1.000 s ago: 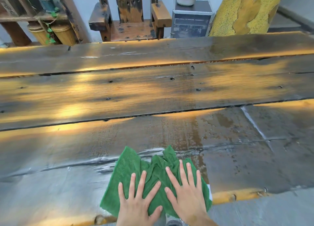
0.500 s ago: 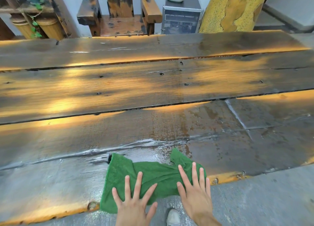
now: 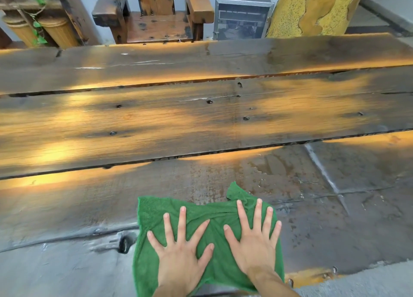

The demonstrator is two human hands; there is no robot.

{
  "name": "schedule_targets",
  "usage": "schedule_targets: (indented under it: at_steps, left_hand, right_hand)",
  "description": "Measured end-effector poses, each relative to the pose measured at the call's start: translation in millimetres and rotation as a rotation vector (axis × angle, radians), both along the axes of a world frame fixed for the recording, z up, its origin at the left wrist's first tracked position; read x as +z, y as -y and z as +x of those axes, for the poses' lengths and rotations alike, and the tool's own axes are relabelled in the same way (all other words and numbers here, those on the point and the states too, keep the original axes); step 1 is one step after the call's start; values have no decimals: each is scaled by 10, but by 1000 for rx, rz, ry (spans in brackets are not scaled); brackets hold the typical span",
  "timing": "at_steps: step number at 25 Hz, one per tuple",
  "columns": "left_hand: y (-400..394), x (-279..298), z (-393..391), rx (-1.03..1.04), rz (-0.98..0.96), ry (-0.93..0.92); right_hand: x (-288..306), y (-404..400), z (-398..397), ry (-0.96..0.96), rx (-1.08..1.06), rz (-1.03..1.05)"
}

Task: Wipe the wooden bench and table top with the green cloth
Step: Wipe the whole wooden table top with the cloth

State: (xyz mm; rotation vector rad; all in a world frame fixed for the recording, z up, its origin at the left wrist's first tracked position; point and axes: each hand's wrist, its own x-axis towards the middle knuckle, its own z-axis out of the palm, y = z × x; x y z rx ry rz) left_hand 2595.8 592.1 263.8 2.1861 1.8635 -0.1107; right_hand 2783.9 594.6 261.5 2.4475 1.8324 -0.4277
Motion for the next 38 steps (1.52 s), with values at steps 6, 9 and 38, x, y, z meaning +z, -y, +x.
schedule_targets:
  at_steps: [6,9,38]
  left_hand:
    - [-1280,-39,391,20,22,-35]
    - [-2110,-105,539,14,46,-51]
    - [-9395,-155,1457,-47,149,-283]
  right_hand:
    - [41,-1313,398,32,48,38]
    - [58,-2212,528,29,36,73]
    - [-224,-9414,1307,37,60,243]
